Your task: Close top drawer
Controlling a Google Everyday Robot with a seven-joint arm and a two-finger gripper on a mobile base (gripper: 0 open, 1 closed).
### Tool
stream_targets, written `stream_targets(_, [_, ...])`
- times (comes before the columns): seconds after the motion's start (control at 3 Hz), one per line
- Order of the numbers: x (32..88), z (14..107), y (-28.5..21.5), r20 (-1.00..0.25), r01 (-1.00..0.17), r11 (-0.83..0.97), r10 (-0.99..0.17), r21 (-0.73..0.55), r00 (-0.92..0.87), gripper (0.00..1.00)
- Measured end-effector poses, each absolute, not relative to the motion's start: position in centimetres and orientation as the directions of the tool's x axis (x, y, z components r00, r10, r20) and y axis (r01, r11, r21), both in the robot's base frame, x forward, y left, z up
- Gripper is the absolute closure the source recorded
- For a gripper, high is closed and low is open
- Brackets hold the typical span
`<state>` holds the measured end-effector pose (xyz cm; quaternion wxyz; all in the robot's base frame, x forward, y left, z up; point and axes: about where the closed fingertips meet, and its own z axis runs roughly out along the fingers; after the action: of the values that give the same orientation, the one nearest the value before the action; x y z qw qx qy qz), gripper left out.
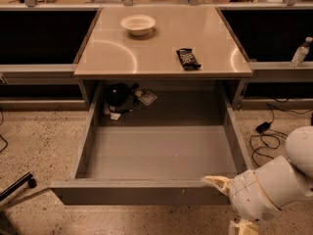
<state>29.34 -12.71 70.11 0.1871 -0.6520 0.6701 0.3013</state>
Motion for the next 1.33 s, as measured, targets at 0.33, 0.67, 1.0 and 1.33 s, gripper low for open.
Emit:
stream_targets(0.33, [28.2, 69.4, -12.7, -0.649, -0.982, -0.034, -0.755, 0.185, -0.097, 0.00])
stream_targets(0.67, [27.5, 69.2, -12.7, -0.656, -0.980, -0.034, -0.748, 0.196, -0.105, 0.00])
stream_targets(1.0, [26.8, 68.8, -13.1, -0.670, -0.976, -0.035, -0.733, 0.215, -0.122, 0.00])
stream_targets(1.33, [26.5, 66.7, -13.3, -0.672, -0.967, -0.036, -0.725, 0.253, -0.149, 0.00])
